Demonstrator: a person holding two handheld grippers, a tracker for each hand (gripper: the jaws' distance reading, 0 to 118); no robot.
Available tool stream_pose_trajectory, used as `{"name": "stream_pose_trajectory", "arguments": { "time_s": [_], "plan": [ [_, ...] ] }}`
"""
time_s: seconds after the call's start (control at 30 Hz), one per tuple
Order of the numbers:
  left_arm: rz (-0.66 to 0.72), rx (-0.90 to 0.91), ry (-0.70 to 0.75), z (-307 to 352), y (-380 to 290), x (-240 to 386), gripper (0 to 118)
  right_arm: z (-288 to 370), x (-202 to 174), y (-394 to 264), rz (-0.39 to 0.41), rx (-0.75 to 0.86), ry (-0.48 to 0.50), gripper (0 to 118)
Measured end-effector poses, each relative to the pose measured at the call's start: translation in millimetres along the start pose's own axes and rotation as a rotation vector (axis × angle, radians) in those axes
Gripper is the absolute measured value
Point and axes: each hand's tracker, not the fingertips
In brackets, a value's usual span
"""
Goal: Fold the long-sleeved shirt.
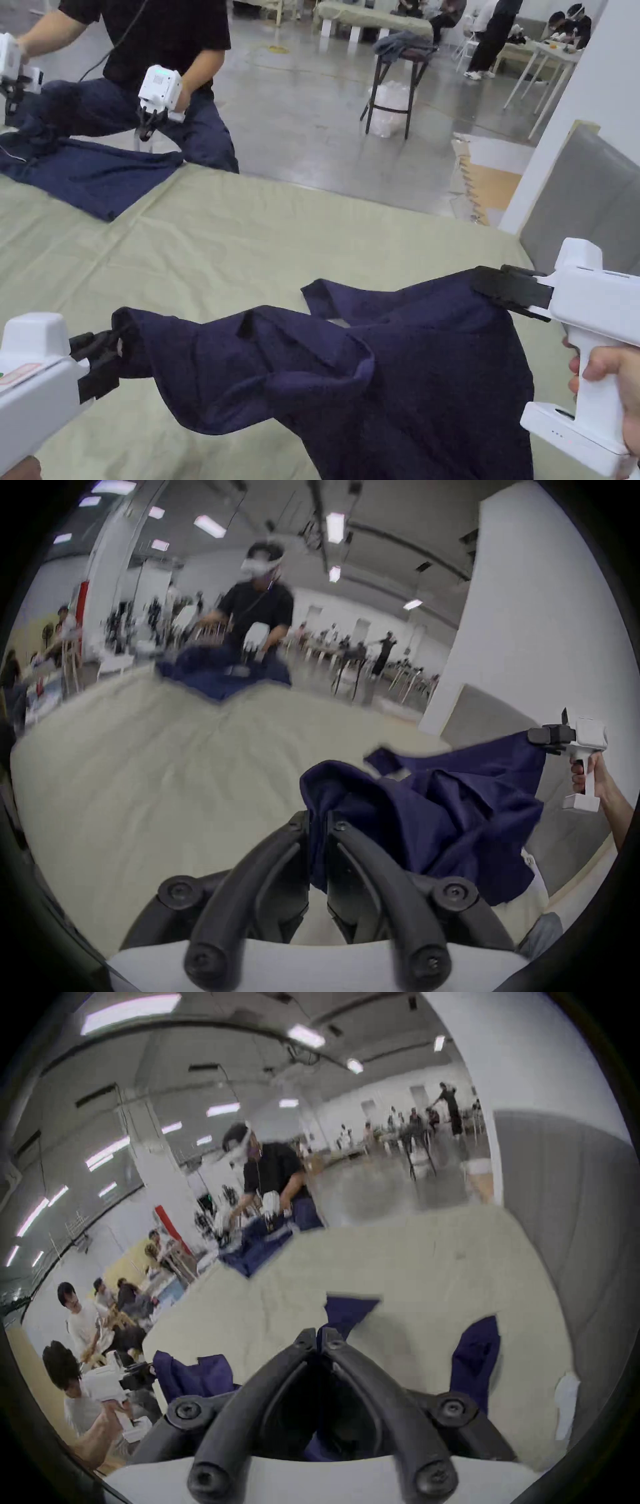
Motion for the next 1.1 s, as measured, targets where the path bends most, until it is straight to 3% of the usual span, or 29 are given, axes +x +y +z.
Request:
{"name": "stream_pose_trajectory", "arguments": {
  "time_s": [0.2,0.33,0.6,0.73,1.1],
  "plan": [
    [-0.087,0.241,-0.068,24.8,126.2,24.6,13,81.5,-33.4,83.5,0.052,0.242,-0.031,0],
    [-0.188,0.323,-0.07,34.2,196.8,56.8,13,120.9,-63.9,134.1,0.154,0.343,-0.098,0],
    [-0.196,0.425,-0.051,45.3,328.9,112.5,12,186.1,-120.3,234.9,0.24,0.53,-0.238,0],
    [-0.178,0.46,-0.041,43.0,384.0,139.3,12,200.4,-138.4,278.0,0.278,0.587,-0.317,0],
    [-0.131,0.487,0.028,-17.5,494.7,178.7,12,168.6,-137.9,381.7,0.319,0.641,-0.383,0]
  ]
}}
